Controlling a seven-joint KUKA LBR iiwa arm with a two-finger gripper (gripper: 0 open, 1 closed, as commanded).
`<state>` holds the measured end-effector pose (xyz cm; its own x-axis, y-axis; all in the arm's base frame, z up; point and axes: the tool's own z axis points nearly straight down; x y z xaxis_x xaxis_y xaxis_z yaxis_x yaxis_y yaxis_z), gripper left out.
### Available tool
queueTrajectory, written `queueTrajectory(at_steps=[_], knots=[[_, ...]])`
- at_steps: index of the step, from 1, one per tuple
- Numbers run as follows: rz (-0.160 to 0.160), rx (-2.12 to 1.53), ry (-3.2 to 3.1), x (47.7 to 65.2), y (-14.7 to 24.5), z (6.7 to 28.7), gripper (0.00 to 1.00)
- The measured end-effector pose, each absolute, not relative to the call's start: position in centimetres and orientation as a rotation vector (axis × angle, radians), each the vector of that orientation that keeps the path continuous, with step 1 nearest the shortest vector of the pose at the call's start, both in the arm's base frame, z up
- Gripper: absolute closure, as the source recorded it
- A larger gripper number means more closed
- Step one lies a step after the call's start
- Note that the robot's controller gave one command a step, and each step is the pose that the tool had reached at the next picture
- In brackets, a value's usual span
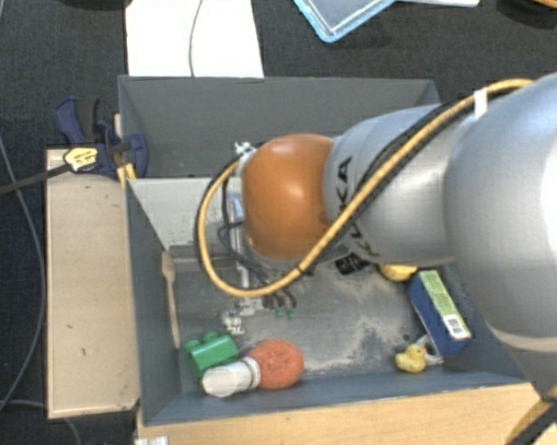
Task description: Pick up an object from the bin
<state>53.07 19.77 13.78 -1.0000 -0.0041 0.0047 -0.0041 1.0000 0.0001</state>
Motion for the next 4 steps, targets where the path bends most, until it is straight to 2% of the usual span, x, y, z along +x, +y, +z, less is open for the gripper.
queueTrajectory(at_steps=[1,2,3,4], knots=[[-0.002,-0.003,-3.143,53.2,19.7,14.2,0.0],[-0.005,-0.23,-3.135,50.6,17.1,12.3,0.0],[-0.003,-0.004,-3.145,50.6,19.1,15.1,0.0],[0.004,-0.223,-3.128,48.9,13.7,11.2,1.0]])
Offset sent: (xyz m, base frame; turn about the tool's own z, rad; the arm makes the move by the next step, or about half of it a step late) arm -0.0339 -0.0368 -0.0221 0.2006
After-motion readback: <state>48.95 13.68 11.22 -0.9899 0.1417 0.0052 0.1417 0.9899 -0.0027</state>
